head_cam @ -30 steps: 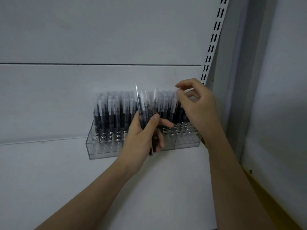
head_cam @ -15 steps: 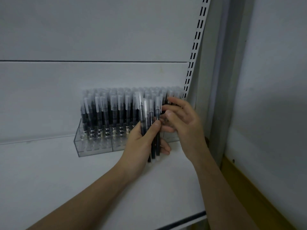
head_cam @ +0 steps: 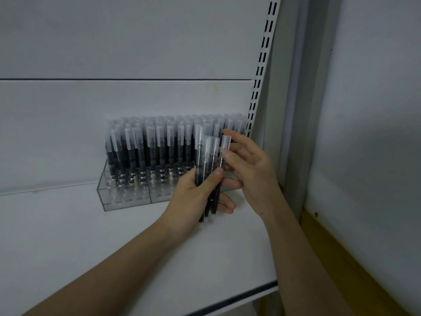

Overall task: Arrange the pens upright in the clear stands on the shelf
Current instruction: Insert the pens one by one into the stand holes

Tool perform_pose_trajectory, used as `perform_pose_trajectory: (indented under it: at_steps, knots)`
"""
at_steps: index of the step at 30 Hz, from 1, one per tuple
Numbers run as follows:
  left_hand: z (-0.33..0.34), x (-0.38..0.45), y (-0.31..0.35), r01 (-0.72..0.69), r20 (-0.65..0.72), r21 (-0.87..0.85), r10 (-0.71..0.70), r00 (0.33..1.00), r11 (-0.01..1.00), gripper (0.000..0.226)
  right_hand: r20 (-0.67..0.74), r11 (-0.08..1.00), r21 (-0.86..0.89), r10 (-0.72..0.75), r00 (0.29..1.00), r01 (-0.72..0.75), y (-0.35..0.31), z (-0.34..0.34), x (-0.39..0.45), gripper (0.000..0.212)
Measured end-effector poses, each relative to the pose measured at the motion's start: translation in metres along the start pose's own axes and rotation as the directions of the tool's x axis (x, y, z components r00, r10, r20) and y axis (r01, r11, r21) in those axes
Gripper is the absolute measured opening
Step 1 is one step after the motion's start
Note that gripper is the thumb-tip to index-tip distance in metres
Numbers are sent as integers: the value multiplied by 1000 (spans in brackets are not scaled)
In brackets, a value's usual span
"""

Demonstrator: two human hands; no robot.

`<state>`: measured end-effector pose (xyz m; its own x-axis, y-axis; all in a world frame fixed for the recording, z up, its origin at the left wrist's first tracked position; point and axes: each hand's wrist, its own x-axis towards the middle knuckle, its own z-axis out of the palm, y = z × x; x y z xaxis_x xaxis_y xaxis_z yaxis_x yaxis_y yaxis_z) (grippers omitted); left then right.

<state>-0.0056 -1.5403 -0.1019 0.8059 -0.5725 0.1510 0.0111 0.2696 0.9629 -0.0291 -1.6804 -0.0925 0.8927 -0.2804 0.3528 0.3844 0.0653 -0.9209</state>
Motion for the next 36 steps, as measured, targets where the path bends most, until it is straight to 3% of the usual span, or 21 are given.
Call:
perform_pose_trajectory:
  at_steps: [3,6,10,16,19,24,36]
  knots:
    - [1,1,-1,-19,-33,4,20,999,1000,24,-91,999,7,-42,995,43,-3,0,4,34]
    - [-1,2,0,-62,-110,0,61,992,998,22,-285,989,91,-89,954,119,-18,0,12,36]
    - [-8,7,0,-109,-199,73,122,972,991,17,-471,959,-117,-281,836,256,-40,2,23,35]
    - [-10,7,3,-77,-159,5,77,984,997,42,-323,841,-473,-442,837,261,-39,7,36,32]
    - [-10,6,6,-112,-126,-6,110,986,994,38,-250,784,-570,-450,857,246,-34,6,43,32]
    - [-10,8,5,-65,-149,-70,54,987,995,19,-208,791,-557,-427,880,252,-23,9,50,31]
    - [-10,5,7,-130,-167,-14,126,978,991,19,-60,761,-614,-310,949,210,8,4,38,34]
